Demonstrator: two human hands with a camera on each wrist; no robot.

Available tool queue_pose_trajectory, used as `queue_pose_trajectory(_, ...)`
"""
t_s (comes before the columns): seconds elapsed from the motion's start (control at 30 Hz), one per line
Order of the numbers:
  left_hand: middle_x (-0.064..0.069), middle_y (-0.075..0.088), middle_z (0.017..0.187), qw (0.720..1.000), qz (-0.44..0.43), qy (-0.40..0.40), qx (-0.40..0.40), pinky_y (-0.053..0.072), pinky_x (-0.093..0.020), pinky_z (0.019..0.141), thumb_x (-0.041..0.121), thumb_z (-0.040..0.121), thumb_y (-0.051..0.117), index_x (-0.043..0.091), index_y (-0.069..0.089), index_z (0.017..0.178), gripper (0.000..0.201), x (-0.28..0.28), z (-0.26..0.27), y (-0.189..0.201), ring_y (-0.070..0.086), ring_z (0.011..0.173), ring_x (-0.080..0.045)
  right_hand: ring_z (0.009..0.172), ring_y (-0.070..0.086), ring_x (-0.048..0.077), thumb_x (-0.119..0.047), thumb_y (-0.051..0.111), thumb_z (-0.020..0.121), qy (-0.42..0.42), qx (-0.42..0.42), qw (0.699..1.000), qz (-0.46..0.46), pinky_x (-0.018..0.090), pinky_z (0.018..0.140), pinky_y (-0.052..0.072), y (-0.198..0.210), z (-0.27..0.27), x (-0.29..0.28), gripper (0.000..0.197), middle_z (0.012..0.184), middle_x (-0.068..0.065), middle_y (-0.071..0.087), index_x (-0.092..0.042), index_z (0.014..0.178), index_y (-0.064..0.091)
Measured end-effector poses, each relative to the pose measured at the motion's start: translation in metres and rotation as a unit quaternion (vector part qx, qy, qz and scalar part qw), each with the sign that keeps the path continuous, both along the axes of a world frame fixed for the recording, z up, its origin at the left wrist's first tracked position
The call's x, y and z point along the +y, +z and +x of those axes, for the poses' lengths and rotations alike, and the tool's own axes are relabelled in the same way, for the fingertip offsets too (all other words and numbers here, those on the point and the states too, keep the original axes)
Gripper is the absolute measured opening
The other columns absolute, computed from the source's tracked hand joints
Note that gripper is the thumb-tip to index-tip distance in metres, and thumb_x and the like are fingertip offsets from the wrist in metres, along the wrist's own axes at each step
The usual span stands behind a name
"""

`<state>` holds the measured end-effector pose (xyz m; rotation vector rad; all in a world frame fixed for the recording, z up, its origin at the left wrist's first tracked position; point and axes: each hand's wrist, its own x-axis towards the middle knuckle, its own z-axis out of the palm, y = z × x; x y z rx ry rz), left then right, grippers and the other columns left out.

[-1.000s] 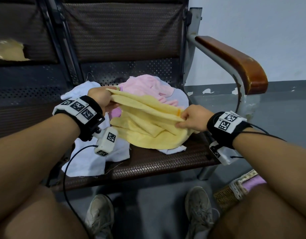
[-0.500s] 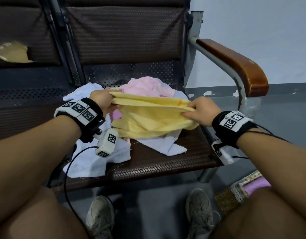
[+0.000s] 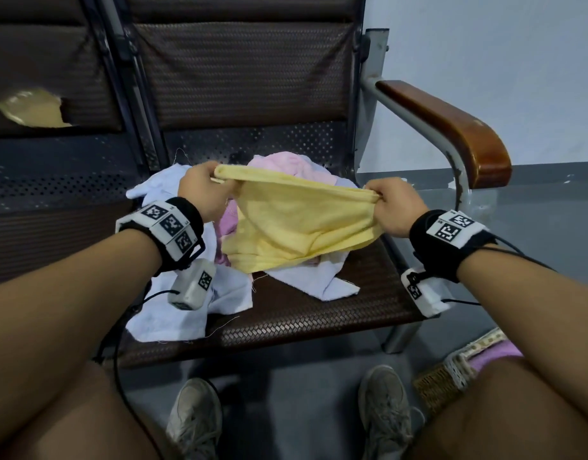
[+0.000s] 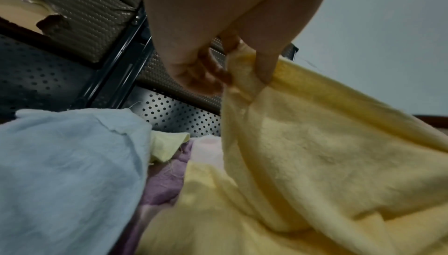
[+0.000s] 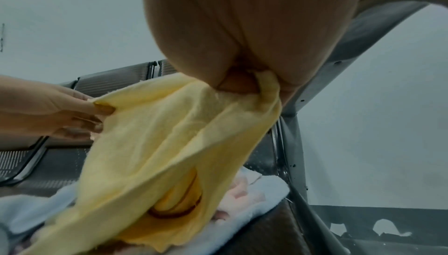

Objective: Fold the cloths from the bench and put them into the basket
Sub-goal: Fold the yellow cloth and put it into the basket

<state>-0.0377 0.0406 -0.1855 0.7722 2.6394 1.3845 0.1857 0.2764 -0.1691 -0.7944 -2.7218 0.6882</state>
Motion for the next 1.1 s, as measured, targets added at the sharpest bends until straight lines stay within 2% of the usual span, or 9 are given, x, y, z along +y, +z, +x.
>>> queue_pose_trajectory(0.1, 0.004, 0.062, 0.079, 0.991, 0.118, -0.01, -0.069, 0.046, -0.028, 0.066, 0.034, 0.091, 0.057, 0.009, 0.068, 0.094, 0.028, 0.003, -0.001, 0.015, 0.055, 0.073, -0.012, 0.069, 0.049, 0.027, 0.004, 0.037, 0.079, -0.017, 0.057, 0.998, -0.032, 0.033, 0.062, 0.038, 0.015, -0.002, -0.001, 0.026, 0.063, 0.002, 0.048, -0.014, 0.064, 0.05)
queue_pose_trajectory(0.2, 0.004, 0.054, 0.068, 0.981, 0.179, 0.003, -0.07, 0.041, -0.031, 0.062, 0.039, 0.091, 0.057, 0.014, 0.065, 0.071, 0.033, 0.003, 0.0, 0.041, 0.049, 0.067, -0.012, 0.061, 0.041, 0.023, -0.02, 0.043, 0.09, -0.014, 0.093, 0.995, -0.034, 0.034, 0.059, 0.033, 0.037, -0.003, -0.003, 0.031, 0.059, 0.001, 0.039, -0.016, 0.059, 0.04)
queue_pose_trajectory(0.33, 0.014, 0.041, 0.049, 0.973, 0.226, -0.003, -0.042, 0.032, -0.021, 0.047, 0.047, 0.085, 0.069, 0.023, 0.053, 0.048, 0.047, -0.001, 0.0, 0.085, 0.038, 0.047, -0.006, 0.062, 0.055, 0.015, -0.049, 0.055, 0.093, 0.026, 0.092, 0.995, -0.005, 0.03, 0.056, 0.038, 0.078, -0.004, -0.001, 0.041, 0.063, -0.001, 0.057, -0.019, 0.066, 0.059)
queue_pose_trajectory(0.5, 0.012, 0.045, 0.049, 0.969, 0.245, 0.017, -0.013, 0.034, -0.02, 0.047, 0.055, 0.083, 0.066, 0.016, 0.059, 0.057, 0.047, -0.007, -0.01, 0.128, 0.042, 0.048, -0.006, 0.057, 0.064, 0.009, -0.067, 0.058, 0.087, 0.022, 0.118, 0.988, -0.098, 0.023, 0.056, 0.049, 0.134, -0.001, 0.003, 0.045, 0.062, -0.01, 0.067, -0.028, 0.068, 0.069)
queue_pose_trajectory(0.57, 0.006, 0.035, 0.054, 0.968, 0.245, 0.061, -0.002, 0.027, -0.027, 0.052, 0.052, 0.086, 0.059, 0.013, 0.048, 0.056, 0.052, -0.005, -0.014, 0.137, 0.035, 0.053, -0.011, 0.053, 0.054, 0.014, -0.068, 0.06, 0.084, 0.003, 0.127, 0.984, -0.121, 0.026, 0.056, 0.046, 0.15, -0.003, 0.0, 0.054, 0.053, -0.008, 0.056, -0.02, 0.057, 0.063)
queue_pose_trajectory(0.67, 0.006, 0.037, 0.055, 0.959, 0.238, 0.134, -0.076, 0.033, -0.028, 0.06, 0.045, 0.086, 0.06, 0.018, 0.045, 0.054, 0.044, 0.003, -0.012, 0.152, 0.037, 0.055, -0.014, 0.072, 0.063, 0.024, -0.061, 0.066, 0.078, -0.017, 0.155, 0.966, -0.207, 0.048, 0.076, 0.06, 0.164, -0.01, -0.008, 0.068, 0.084, 0.024, 0.071, 0.006, 0.089, 0.069)
queue_pose_trajectory(0.8, -0.001, 0.062, 0.079, 0.947, 0.242, 0.094, -0.19, 0.048, -0.03, 0.068, 0.044, 0.084, 0.06, 0.007, 0.069, 0.107, 0.044, 0.022, 0.011, 0.166, 0.061, 0.075, -0.021, 0.096, 0.073, 0.034, -0.039, 0.067, 0.091, -0.042, 0.157, 0.94, -0.3, 0.051, 0.09, 0.058, 0.176, -0.021, -0.027, 0.041, 0.1, 0.016, 0.076, 0.0, 0.104, 0.072)
queue_pose_trajectory(1.0, -0.005, 0.068, 0.077, 0.951, 0.266, -0.087, -0.134, 0.055, -0.044, 0.08, 0.041, 0.081, 0.065, 0.004, 0.075, 0.08, 0.038, 0.048, 0.099, 0.161, 0.059, 0.075, -0.016, 0.058, 0.052, 0.022, -0.02, 0.051, 0.101, -0.023, 0.158, 0.887, -0.433, 0.02, 0.045, 0.046, 0.181, -0.033, -0.065, 0.026, 0.059, 0.004, 0.055, -0.01, 0.078, 0.058)
queue_pose_trajectory(1.1, -0.018, 0.071, 0.079, 0.953, 0.212, -0.189, -0.104, 0.055, -0.045, 0.08, 0.037, 0.082, 0.066, 0.006, 0.078, 0.081, 0.032, 0.044, 0.119, 0.152, 0.06, 0.074, -0.016, 0.064, 0.063, 0.022, -0.039, 0.057, 0.098, 0.021, 0.124, 0.873, -0.471, 0.025, 0.055, 0.051, 0.178, -0.028, -0.076, 0.034, 0.073, 0.009, 0.064, -0.006, 0.095, 0.066)
